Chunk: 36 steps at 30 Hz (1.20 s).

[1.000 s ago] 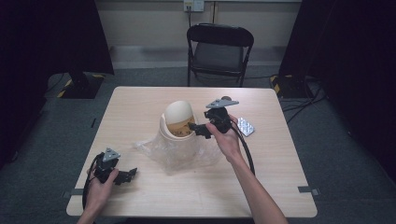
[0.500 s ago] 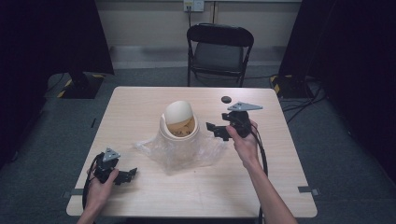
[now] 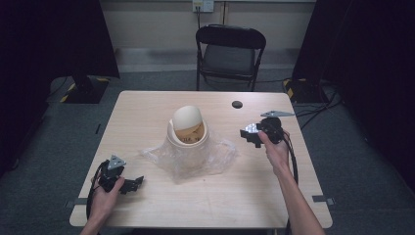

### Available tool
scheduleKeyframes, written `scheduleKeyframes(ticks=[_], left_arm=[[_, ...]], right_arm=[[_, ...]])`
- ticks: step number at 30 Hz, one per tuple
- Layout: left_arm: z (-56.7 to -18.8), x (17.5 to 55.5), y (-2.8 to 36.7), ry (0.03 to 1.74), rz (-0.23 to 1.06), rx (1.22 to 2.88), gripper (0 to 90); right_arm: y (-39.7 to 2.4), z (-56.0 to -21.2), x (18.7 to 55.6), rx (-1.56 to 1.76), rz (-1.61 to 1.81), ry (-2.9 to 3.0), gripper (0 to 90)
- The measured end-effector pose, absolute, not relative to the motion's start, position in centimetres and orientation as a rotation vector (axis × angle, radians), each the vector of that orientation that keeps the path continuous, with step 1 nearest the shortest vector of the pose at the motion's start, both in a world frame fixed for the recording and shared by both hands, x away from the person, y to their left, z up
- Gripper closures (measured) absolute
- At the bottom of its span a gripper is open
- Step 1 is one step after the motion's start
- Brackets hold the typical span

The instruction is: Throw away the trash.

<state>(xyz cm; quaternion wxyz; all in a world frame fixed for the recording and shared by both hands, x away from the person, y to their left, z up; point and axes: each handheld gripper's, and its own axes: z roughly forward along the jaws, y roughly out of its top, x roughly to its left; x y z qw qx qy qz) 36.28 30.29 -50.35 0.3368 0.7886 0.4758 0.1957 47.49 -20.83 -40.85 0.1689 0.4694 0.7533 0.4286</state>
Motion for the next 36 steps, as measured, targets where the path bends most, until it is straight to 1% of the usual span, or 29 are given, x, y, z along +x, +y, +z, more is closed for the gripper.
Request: scheduleKeyframes(ticks=[5,8,9,14,16,17,20,28,32,33,36], left_arm=[[-50.3,36.3,30.3,1.241,0.511,2.056,0.0],[-50.3,36.3,30.3,1.24,0.51,2.056,0.0],[-50.3,36.3,30.3,1.24,0.511,2.056,0.0],[-50.3,36.3,30.3,1.241,0.511,2.056,0.0],[-50.3,36.3,30.3,1.241,0.512,2.056,0.0],[-50.3,36.3,30.3,1.242,0.511,2.055,0.0],[-50.3,36.3,30.3,1.24,0.511,2.056,0.0],[-50.3,36.3,30.3,1.241,0.511,2.056,0.0],[-50.3,36.3,30.3,1.241,0.511,2.055,0.0],[-50.3,36.3,30.3,1.241,0.512,2.056,0.0],[-50.3,36.3,30.3,1.241,0.512,2.055,0.0]], right_arm=[[-22.9,-42.6,49.3,1.408,1.156,2.116,20.8],[-23.9,-43.9,50.3,1.451,1.178,2.117,21.2],[-24.2,-44.6,50.9,1.46,1.147,2.123,22.9],[-24.3,-45.5,52.0,1.435,1.082,2.14,24.3],[-24.4,-45.9,52.6,1.429,1.063,2.148,24.1],[-24.6,-46.5,53.2,1.452,1.067,2.159,20.2],[-24.8,-47.4,53.8,1.453,1.023,2.162,21.2],[-24.7,-48.9,54.2,1.459,0.976,2.199,21.7],[-24.4,-49.1,53.9,1.422,0.947,2.202,24.5],[-24.2,-49.1,53.8,1.401,0.909,2.204,27.6],[-24.0,-49.1,53.4,1.384,0.877,2.2,30.0]])
